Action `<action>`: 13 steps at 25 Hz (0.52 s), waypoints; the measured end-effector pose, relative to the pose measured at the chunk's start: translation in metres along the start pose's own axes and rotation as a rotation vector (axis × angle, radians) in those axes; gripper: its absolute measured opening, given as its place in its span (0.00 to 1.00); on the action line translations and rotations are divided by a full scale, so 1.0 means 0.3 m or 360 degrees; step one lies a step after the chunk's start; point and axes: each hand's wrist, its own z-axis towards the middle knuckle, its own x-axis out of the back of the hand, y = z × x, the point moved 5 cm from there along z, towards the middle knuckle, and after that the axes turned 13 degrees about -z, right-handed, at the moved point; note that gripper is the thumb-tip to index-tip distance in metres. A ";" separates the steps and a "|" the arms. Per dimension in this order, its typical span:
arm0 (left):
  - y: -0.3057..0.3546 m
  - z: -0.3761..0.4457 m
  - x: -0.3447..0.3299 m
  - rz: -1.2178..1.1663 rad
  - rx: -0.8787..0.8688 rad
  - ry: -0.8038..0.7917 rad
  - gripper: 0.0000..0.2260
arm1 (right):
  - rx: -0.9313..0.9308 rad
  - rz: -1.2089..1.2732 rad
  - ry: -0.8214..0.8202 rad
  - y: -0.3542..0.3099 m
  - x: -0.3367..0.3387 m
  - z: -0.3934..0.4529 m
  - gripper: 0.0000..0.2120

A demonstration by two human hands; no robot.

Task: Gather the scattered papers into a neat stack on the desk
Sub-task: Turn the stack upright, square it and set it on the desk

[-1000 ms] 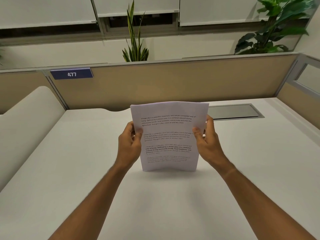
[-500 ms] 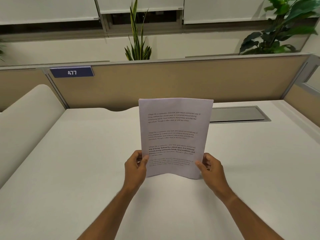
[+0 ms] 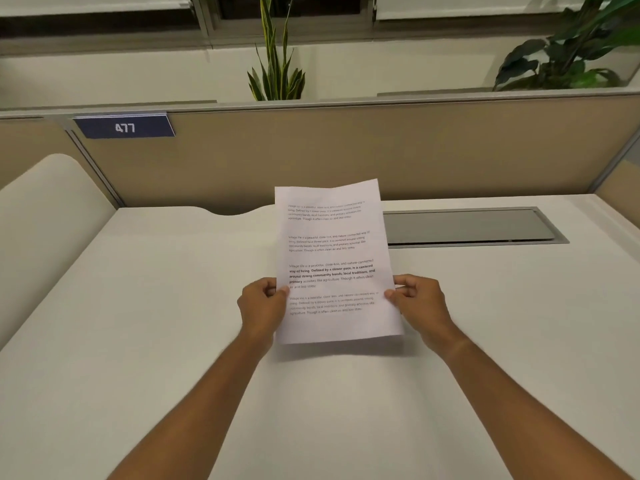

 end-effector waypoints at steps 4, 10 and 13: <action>-0.041 0.120 -0.034 0.0144 0.0165 0.0037 0.05 | -0.0239 0.0013 -0.0154 0.032 -0.063 0.121 0.08; -0.071 0.238 -0.052 0.0241 0.0250 0.0108 0.05 | -0.0351 -0.0063 -0.0220 0.035 -0.134 0.230 0.09; -0.071 0.275 -0.059 0.0279 0.0235 0.0132 0.10 | -0.0373 -0.0085 -0.0212 0.029 -0.151 0.258 0.06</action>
